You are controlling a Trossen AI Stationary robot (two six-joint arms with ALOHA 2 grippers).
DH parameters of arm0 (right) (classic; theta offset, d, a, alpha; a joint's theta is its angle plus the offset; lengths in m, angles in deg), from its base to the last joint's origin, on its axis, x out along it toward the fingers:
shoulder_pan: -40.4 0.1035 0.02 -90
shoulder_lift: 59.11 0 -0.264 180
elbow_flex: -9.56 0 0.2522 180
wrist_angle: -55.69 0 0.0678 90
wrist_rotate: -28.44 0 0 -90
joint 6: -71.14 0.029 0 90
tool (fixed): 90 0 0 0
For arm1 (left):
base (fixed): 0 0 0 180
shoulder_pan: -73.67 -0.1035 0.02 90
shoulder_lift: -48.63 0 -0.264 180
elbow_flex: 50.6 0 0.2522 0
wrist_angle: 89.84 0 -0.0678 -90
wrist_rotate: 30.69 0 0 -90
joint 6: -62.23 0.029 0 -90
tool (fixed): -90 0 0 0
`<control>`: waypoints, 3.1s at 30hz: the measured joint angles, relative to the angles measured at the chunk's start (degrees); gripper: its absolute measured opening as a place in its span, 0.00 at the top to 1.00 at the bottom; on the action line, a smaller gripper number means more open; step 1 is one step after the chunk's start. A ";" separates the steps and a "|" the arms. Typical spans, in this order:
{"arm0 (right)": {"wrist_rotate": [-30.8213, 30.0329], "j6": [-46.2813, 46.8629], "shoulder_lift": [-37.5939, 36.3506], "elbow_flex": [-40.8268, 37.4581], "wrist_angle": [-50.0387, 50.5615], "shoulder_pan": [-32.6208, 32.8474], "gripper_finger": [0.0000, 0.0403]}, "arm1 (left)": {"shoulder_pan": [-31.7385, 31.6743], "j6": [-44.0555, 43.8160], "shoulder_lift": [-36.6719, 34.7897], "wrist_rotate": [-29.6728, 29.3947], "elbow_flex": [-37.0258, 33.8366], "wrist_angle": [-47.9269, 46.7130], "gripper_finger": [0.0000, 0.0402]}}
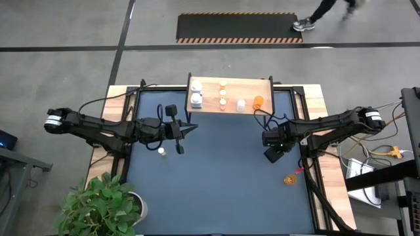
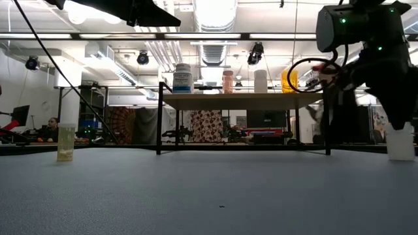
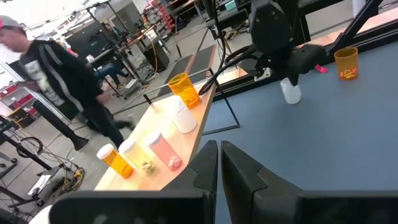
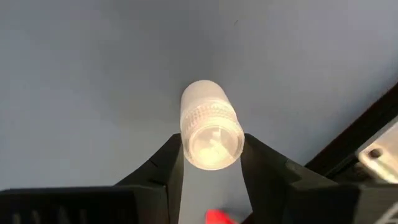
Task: Pick and place medicine bottles onto shelf by color
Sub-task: Put the transparent pill bottle on the shelf
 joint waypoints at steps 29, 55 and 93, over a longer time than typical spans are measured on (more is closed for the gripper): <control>-7.76 -29.19 13.27 49.50 4.81 6.10 0.68 | 0.01 2.70 -0.04 -0.02 0.02 0.50 1.00; -21.03 -55.24 37.93 88.40 24.87 -28.27 0.68 | 0.00 2.53 -0.02 -0.02 -0.13 -0.04 1.00; -7.31 -58.01 47.55 88.32 25.76 -36.98 0.57 | 0.01 2.56 -0.02 -0.02 -0.26 -0.01 1.00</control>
